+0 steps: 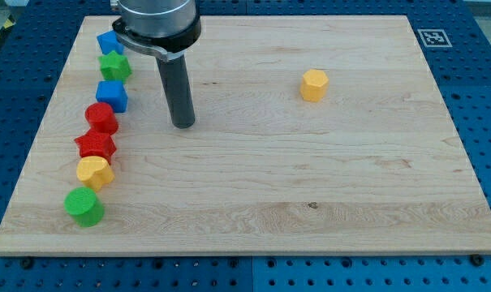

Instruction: Adjust the red circle and blue cube in a vertical line of the blocks

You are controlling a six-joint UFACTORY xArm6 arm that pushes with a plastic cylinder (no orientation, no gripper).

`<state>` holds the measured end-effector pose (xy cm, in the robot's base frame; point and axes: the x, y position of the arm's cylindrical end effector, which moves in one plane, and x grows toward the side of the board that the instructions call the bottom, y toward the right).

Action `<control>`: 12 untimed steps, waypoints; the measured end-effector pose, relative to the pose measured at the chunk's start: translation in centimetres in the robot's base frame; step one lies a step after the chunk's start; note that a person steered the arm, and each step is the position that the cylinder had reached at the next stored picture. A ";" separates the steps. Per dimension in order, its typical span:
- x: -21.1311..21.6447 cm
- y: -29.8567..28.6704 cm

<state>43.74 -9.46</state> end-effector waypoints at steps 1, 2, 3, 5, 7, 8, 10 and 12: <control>-2.2 -0.9; -3.0 -1.6; -3.0 -2.1; -3.0 -6.3; -3.0 -6.4; -3.0 -7.0; -3.0 -7.8; -3.0 -8.9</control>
